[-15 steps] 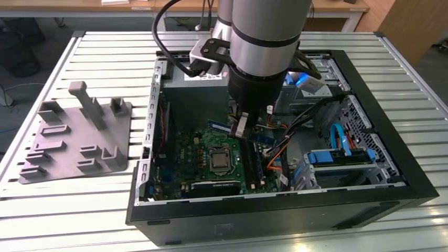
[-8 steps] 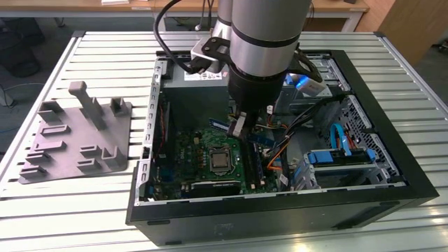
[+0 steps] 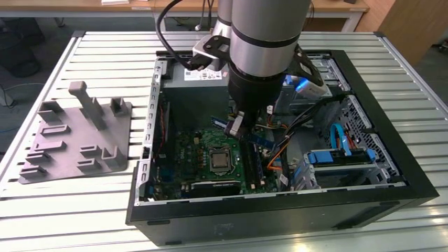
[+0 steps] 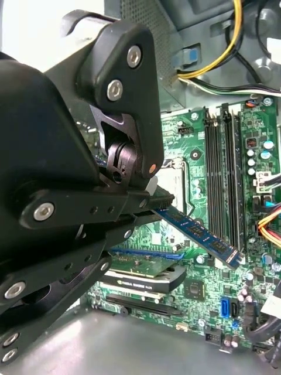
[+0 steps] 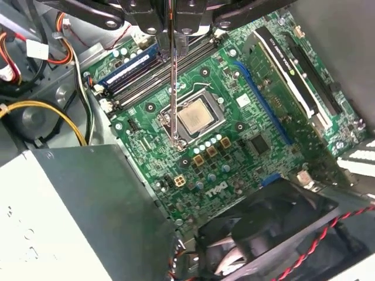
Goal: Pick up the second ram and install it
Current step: 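Insert the second ram into the second slot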
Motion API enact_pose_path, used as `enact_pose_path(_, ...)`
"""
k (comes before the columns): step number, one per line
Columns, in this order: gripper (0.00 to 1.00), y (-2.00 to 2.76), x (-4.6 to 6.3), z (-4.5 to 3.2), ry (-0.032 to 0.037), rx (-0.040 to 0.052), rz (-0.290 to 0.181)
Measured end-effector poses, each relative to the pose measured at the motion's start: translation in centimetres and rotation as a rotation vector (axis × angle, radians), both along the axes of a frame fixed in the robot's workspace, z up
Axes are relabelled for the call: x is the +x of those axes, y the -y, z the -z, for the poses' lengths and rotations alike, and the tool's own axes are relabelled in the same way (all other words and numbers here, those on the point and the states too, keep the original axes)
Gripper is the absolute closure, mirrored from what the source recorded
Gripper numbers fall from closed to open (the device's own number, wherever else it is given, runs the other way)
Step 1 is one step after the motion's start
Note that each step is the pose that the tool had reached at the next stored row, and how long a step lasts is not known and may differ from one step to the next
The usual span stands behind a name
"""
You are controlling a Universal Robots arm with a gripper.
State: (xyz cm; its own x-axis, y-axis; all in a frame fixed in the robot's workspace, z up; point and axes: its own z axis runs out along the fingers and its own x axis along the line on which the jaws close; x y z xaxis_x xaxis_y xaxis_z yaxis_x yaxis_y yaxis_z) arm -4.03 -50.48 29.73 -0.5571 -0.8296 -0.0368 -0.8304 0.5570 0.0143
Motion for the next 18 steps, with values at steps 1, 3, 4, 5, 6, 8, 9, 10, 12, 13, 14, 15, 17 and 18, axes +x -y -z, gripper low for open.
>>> enact_pose_path(1, 0.86, 0.0, 0.0, 0.0, 0.0, 0.0, 0.011)
enact_pose_path(3, 0.86, 0.0, 0.0, 0.01, 0.0, 0.0001, 0.034)
enact_pose_path(4, 0.86, 0.0, 0.0, 0.01, 0.0, 0.0001, 0.045)
enact_pose_path(5, 0.86, 0.0, 0.0, 0.02, 0.0, 0.0001, 0.056)
enact_pose_path(6, 0.86, 0.0, 0.0, 0.02, 0.0, 0.0001, 0.067)
enact_pose_path(8, 0.86, 0.0, 0.0, 0.03, 0.0, 0.0, 0.089)
enact_pose_path(9, 0.86, 0.0, 0.0, 0.03, 0.0, 0.0, 0.1)
enact_pose_path(10, 0.86, 0.0, 0.0, 0.04, 0.0, 0.0, 0.112)
enact_pose_path(12, 0.86, 0.0, 0.0, 0.04, 0.0, 0.0001, 0.134)
enact_pose_path(13, 0.86, 0.0, 0.0, 0.05, 0.0, 0.0, 0.145)
enact_pose_path(14, 0.86, 0.0, 0.0, 0.05, 0.0, 0.0, 0.156)
enact_pose_path(15, 0.86, 0.0, 0.0, 0.06, 0.0, 0.0, 0.167)
enact_pose_path(17, 0.86, 0.0, 0.0, 0.07, 0.0, 0.0, 0.19)
enact_pose_path(18, 0.86, 0.0, 0.0, 0.07, 0.0, 0.0001, 0.201)
